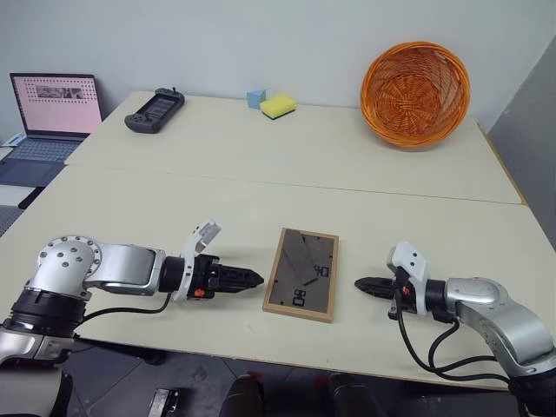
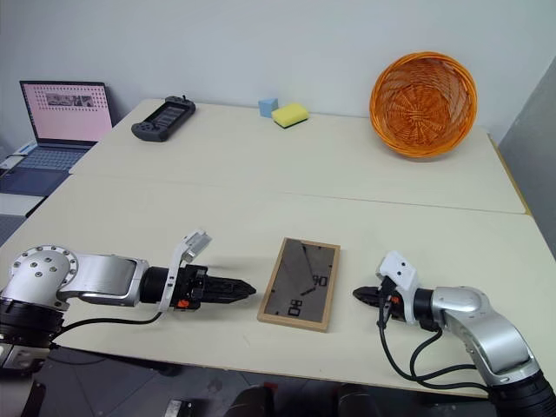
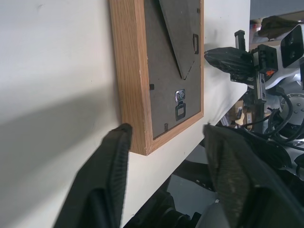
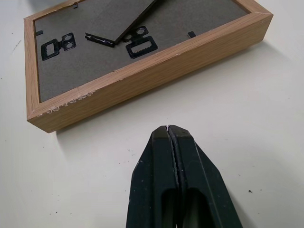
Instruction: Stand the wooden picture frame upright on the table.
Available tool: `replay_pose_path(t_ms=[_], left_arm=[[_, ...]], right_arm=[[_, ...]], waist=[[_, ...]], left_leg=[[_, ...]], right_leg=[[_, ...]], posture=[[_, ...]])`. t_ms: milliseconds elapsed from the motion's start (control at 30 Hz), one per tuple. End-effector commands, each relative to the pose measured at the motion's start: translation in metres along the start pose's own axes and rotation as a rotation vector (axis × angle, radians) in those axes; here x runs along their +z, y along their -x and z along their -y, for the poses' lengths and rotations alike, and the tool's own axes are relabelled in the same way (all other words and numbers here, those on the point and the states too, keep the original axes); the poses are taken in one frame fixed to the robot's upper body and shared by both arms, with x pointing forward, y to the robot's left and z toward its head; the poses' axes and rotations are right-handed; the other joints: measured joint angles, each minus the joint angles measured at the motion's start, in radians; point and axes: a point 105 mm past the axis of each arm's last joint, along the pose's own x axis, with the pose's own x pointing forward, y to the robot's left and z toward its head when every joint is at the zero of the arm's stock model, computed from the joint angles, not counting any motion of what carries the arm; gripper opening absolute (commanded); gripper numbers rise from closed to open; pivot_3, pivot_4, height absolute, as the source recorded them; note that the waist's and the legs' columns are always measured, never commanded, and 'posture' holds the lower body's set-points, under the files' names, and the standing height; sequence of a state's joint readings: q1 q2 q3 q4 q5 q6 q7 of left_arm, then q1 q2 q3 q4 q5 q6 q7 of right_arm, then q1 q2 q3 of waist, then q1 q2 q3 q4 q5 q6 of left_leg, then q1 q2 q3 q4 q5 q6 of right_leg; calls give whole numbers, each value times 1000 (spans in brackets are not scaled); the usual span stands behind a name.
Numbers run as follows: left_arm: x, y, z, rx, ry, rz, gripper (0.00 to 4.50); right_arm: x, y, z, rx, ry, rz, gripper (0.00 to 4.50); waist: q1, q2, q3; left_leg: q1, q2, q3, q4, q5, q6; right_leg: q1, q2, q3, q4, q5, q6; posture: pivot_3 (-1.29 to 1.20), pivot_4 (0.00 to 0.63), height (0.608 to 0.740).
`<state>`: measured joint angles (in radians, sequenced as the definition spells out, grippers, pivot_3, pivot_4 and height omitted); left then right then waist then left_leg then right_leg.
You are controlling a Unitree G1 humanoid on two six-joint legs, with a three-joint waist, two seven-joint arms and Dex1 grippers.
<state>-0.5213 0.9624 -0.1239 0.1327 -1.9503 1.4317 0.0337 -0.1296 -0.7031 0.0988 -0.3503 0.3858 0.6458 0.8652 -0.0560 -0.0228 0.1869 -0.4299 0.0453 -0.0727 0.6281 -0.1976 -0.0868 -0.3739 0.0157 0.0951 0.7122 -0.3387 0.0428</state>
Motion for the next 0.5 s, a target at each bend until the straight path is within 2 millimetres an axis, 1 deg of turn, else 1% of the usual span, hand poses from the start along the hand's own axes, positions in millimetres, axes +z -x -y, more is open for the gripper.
replay_pose_path(t_ms=[33,133,200,333,500], left_arm=[[3,3,4,11,-23,7,3505],[5,-2,4,14,-21,8,4169],[5,-6,1,32,-15,5,4483],[6,-12,-4,65,-2,9,4483],[1,-24,-13,95,38,-1,4483]], right_arm=[[10,2,0,3,15,34,0],[12,0,1,4,16,37,0],[11,-3,1,5,18,37,0],[15,-7,-2,21,19,50,0],[24,-17,-6,30,-2,85,0]], waist=[[0,0,0],[0,0,0],[2,0,0],[1,0,0],[2,0,0]], left_leg=[[0,0,0,0,0,0],[0,0,0,0,0,0],[0,0,0,0,0,0],[0,0,0,0,0,0],[0,0,0,0,0,0]], right_leg=[[0,0,0,0,0,0],[0,0,0,0,0,0],[0,0,0,0,0,0],[0,0,0,0,0,0],[0,0,0,0,0,0]], posture=[[0,150,740],[0,150,740],[0,150,740],[0,150,740],[0,150,740]])
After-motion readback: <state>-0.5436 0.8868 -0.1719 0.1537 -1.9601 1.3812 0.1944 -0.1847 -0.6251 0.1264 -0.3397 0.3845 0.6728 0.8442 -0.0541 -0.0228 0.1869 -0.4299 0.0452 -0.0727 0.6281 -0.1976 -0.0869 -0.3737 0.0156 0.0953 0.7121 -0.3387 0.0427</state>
